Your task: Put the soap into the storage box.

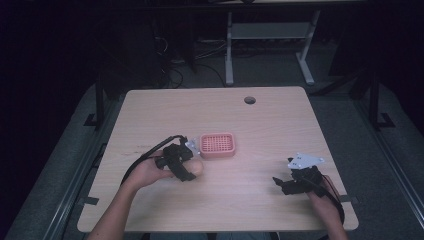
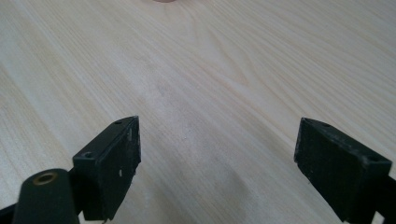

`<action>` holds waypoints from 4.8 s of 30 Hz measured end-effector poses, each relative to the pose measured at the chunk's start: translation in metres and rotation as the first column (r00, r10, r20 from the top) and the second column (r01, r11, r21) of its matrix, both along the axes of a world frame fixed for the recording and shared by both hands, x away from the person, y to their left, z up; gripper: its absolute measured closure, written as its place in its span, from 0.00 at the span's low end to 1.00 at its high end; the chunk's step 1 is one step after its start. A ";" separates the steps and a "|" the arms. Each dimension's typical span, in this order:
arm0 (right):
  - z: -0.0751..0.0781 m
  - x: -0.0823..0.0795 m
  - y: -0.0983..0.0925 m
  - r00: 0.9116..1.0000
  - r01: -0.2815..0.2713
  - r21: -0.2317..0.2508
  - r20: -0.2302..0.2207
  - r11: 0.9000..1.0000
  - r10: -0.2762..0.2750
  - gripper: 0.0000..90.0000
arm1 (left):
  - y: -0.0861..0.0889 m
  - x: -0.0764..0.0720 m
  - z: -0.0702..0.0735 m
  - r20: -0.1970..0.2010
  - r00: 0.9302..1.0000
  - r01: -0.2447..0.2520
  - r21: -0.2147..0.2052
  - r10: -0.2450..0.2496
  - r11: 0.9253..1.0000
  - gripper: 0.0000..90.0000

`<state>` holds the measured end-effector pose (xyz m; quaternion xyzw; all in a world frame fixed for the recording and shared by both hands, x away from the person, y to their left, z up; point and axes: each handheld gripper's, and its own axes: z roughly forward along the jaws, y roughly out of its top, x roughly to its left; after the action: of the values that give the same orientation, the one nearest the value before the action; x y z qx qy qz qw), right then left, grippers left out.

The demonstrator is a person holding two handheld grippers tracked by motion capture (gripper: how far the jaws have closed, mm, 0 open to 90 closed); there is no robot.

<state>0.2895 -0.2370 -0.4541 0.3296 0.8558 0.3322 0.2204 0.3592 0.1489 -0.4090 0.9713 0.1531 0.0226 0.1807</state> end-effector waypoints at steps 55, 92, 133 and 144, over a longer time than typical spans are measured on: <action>0.002 0.001 -0.004 1.000 0.000 0.015 0.010 1.000 0.000 0.15 | -0.059 0.057 0.028 0.024 0.998 0.060 0.048 -0.061 0.997 0.35; 0.001 0.001 -0.005 1.000 0.016 0.035 -0.002 0.999 -0.016 0.15 | -0.093 0.102 0.016 -0.008 0.998 0.055 0.076 -0.054 0.996 0.35; 0.000 0.002 -0.006 1.000 0.009 0.033 -0.002 0.999 -0.009 0.15 | -0.098 0.114 -0.004 -0.026 0.999 0.041 0.109 -0.038 0.993 0.35; 0.001 0.002 -0.007 1.000 0.013 0.037 -0.002 0.999 -0.013 0.15 | -0.100 0.114 -0.006 -0.021 0.999 0.042 0.114 -0.040 0.993 0.35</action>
<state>0.2914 -0.2436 -0.4536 0.3394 0.8476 0.3462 0.2157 0.4735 0.0489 -0.4148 0.9831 0.1333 0.0185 0.1239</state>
